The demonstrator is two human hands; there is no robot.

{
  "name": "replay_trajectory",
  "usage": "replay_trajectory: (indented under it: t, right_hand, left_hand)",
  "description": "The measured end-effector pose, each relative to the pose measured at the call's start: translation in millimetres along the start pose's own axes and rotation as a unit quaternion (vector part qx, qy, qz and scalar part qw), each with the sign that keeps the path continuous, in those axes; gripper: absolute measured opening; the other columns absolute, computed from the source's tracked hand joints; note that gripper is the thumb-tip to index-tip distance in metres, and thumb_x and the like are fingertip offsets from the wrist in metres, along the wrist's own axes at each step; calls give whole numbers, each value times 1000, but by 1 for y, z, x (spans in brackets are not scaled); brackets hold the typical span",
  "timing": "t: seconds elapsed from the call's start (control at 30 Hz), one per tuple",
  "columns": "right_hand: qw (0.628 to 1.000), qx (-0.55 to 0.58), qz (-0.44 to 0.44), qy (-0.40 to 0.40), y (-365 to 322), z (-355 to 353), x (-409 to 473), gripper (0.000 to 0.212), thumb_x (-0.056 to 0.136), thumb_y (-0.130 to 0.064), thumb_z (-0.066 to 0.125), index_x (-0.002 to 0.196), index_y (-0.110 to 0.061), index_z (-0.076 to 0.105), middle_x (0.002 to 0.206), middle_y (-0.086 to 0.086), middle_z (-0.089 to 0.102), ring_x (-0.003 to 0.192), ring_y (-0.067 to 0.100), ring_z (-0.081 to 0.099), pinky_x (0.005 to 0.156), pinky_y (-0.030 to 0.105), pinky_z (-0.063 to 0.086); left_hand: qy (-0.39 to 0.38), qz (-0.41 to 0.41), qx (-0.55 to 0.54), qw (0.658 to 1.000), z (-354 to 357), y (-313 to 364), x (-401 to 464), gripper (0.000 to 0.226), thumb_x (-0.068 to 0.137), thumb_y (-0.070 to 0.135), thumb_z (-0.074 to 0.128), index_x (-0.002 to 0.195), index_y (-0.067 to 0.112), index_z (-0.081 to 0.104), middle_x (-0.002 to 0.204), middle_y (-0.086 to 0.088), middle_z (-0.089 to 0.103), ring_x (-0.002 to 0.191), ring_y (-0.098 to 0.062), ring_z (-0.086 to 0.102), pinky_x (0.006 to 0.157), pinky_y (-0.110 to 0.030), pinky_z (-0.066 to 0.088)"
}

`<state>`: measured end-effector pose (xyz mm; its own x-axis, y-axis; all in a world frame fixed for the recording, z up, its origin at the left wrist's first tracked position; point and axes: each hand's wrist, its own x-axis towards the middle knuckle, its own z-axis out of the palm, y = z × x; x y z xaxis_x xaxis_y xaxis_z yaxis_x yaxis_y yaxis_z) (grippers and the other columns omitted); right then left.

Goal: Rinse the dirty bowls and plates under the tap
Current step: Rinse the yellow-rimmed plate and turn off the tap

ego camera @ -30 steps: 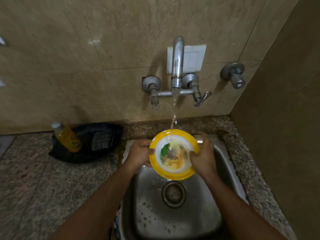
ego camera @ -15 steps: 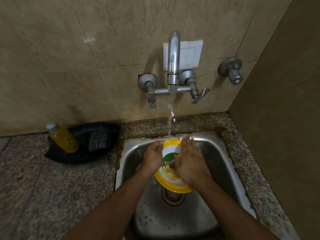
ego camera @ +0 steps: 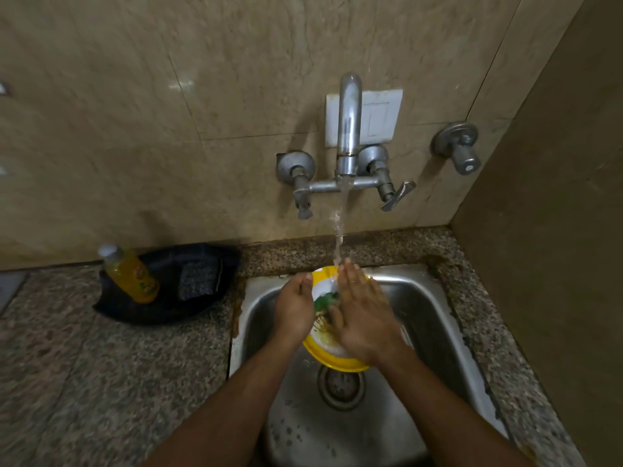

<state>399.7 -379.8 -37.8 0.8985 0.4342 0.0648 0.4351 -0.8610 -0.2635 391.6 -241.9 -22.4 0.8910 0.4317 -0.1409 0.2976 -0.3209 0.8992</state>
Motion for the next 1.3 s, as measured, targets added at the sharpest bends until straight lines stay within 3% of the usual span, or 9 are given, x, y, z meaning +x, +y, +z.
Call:
replay_trajectory:
  t: [0.13, 0.3, 0.43, 0.6, 0.73, 0.83, 1.0, 1.2, 1.3]
  right_hand:
    - [997, 1, -68, -24, -13, 4, 3, 73, 94, -49, 24, 154, -9, 17, 161, 8, 6, 149, 24, 11, 120, 44, 14]
    - [982, 106, 153, -31, 16, -10, 6, 78, 86, -21, 54, 155, -21, 15, 157, 11, 28, 140, 31, 33, 108, 42, 35]
    - [959, 246, 137, -17, 20, -11, 16, 55, 93, -14, 57, 145, -24, 42, 141, 6, 53, 126, 25, 50, 101, 32, 39]
    - [975, 203, 78, -38, 11, -22, 28, 48, 91, -13, 59, 137, -24, 52, 129, 4, 61, 117, 25, 56, 93, 31, 43]
    - [1000, -6, -8, 11, -23, -10, 23, 62, 85, -24, 43, 144, -5, 41, 140, 19, 49, 125, 36, 51, 103, 42, 42]
    - [996, -7, -90, 20, -27, 9, 8, 68, 93, -41, 33, 149, -2, 31, 157, 17, 24, 145, 29, 26, 117, 40, 17]
    - [999, 42, -30, 14, -33, 16, 6, 75, 93, -46, 27, 154, -6, 12, 162, 12, 2, 150, 24, 3, 121, 40, 10]
    - [999, 42, 26, 15, -9, 12, 18, 73, 95, -49, 18, 155, -10, 3, 162, 8, -4, 150, 22, -3, 121, 43, 9]
    - [995, 47, -85, 15, -27, 15, 13, 71, 97, -43, 31, 153, -3, 15, 161, 14, 2, 150, 23, 1, 120, 41, 11]
  left_hand:
    - [28, 13, -1, 1000, -9, -2, -6, 25, 105, 21, 39, 97, 11, 61, 95, -6, 63, 92, -21, 58, 74, -25, 35]
    - [45, 16, -39, 998, -20, -7, -14, 26, 105, 22, 40, 116, 11, 60, 102, 4, 54, 96, -10, 49, 74, -18, 33]
    - [-80, -81, -177, 978, -33, -21, 1, 15, 95, 32, 55, 86, 20, 60, 90, -12, 65, 92, -29, 63, 85, -51, 50]
    - [-268, -172, -134, 938, -39, -6, 26, 59, 83, 66, 59, 119, 21, 68, 115, -5, 72, 108, -24, 68, 102, -46, 49]
    - [-165, -97, -86, 978, -25, -12, 30, 48, 90, 59, 54, 101, 17, 76, 107, -3, 75, 104, -19, 68, 103, -44, 48]
    - [-91, -98, -102, 986, -24, -12, 23, 37, 99, 44, 50, 101, 17, 75, 114, -6, 72, 103, -15, 65, 99, -33, 46]
    - [-77, -77, -40, 993, -23, -1, 13, 45, 100, 46, 45, 100, 13, 75, 101, 5, 71, 96, -15, 64, 87, -30, 47]
    - [-44, -42, -44, 997, -25, -7, 13, 53, 97, 52, 47, 61, 14, 58, 62, -1, 62, 70, -22, 60, 74, -39, 49]
    - [-12, -28, -38, 999, -24, -6, 9, 45, 102, 40, 44, 71, 15, 65, 76, -6, 70, 77, -16, 61, 75, -32, 45]
